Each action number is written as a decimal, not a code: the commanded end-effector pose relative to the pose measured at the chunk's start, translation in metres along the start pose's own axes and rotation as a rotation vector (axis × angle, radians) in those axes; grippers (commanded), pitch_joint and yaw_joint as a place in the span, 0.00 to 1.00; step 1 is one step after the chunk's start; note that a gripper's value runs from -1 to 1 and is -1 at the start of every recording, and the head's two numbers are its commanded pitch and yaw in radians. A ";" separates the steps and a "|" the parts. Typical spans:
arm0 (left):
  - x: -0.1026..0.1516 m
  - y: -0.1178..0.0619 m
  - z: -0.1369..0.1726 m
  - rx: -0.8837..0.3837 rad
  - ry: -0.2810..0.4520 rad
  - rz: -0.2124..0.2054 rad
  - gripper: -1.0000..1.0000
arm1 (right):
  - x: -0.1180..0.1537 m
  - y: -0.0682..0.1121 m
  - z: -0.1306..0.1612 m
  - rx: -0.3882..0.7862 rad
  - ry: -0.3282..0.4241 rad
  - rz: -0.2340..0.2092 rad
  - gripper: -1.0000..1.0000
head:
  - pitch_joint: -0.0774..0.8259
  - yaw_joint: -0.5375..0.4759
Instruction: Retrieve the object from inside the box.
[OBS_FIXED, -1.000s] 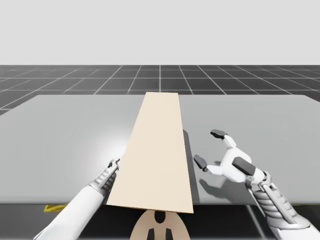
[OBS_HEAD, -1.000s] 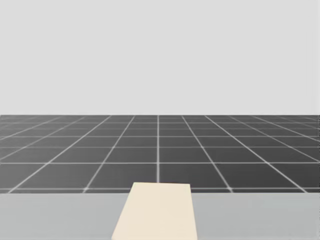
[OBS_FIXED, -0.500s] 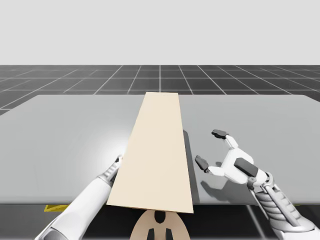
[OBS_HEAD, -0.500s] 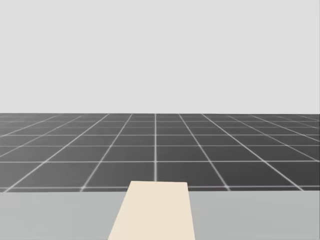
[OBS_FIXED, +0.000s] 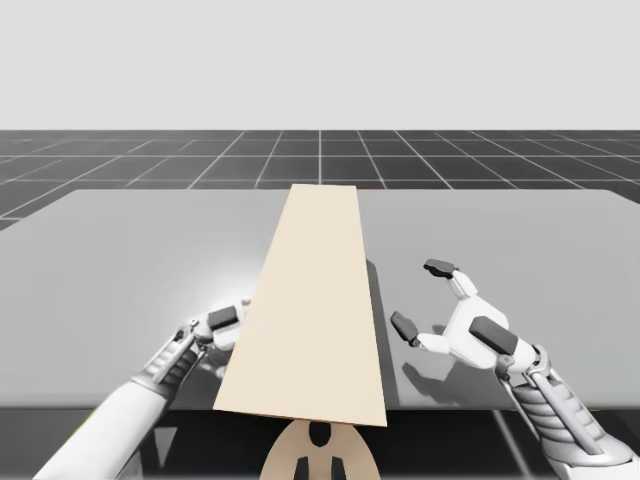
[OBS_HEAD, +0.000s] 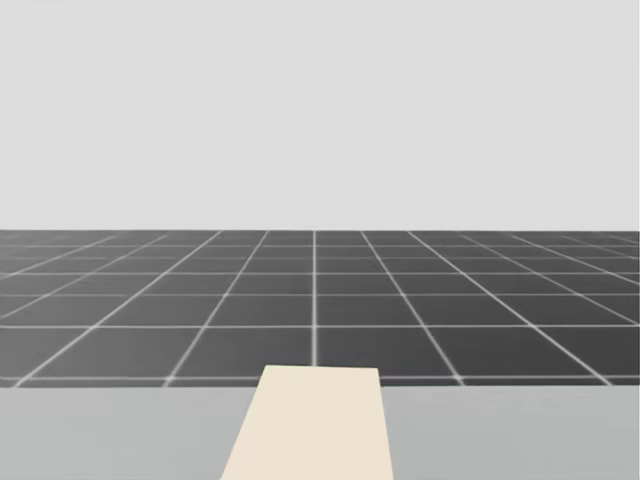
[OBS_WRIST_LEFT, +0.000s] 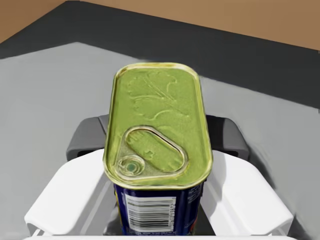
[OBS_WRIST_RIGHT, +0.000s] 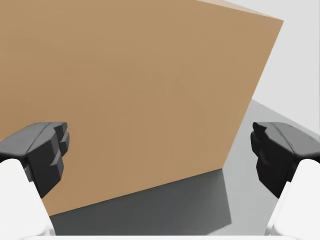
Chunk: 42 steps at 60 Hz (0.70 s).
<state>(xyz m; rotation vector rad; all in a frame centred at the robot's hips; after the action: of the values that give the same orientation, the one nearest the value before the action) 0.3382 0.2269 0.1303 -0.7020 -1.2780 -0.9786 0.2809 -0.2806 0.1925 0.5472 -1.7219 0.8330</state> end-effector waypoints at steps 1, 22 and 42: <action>0.008 0.014 0.042 0.081 -0.020 -0.032 1.00 | 0.000 0.000 0.000 0.000 0.001 0.002 0.00 | 0.08 0.52; 0.033 0.045 0.106 0.275 -0.093 -0.044 1.00 | 0.001 -0.002 0.001 -0.007 -0.001 0.001 0.00 | 0.07 0.52; 0.099 0.079 0.123 0.405 -0.164 -0.132 1.00 | 0.000 -0.002 0.002 -0.012 0.001 0.002 0.00 | 0.06 0.51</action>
<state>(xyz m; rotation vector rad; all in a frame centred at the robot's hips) 0.3360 0.3463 0.2075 -0.4507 -1.5039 -0.7300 0.2812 -0.2830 0.1934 0.5391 -1.7266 0.8248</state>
